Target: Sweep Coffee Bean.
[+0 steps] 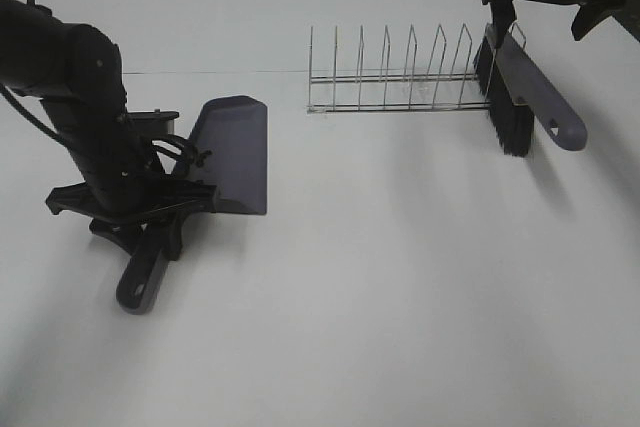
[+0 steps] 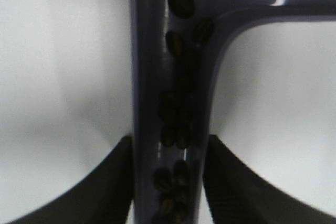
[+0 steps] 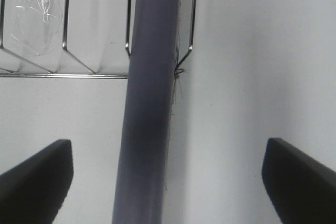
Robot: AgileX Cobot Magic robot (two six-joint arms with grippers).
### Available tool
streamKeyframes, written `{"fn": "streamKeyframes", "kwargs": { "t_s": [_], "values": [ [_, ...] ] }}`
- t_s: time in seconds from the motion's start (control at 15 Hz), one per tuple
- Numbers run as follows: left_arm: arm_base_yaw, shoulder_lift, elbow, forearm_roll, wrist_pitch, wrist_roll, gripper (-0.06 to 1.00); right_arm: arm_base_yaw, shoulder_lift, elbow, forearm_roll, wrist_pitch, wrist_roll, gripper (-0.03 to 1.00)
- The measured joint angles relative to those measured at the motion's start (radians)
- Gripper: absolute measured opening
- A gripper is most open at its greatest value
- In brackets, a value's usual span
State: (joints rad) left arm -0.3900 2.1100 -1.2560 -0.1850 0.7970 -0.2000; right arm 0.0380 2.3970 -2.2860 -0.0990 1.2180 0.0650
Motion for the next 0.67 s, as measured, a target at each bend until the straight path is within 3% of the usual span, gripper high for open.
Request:
{"fn": "streamKeyframes", "kwargs": {
  "t_s": [0.07,0.13,0.4,0.67],
  "values": [
    [-0.001,0.001,-0.008,-0.001,0.007,-0.001,0.49,0.000,0.000,0.000,0.000,0.000,0.000,0.83],
    [-0.003,0.007,-0.045,-0.001,0.050,0.013,0.68,0.000,-0.014,0.000,0.016,0.001,0.000,0.83],
    [-0.003,-0.055,-0.129,0.016,0.162,0.019,0.71,0.000,-0.141,0.085,0.064,0.000,0.000,0.83],
    [-0.003,-0.289,-0.132,0.150,0.333,-0.040,0.71,0.000,-0.341,0.375,0.072,-0.001,-0.039,0.83]
  ]
}}
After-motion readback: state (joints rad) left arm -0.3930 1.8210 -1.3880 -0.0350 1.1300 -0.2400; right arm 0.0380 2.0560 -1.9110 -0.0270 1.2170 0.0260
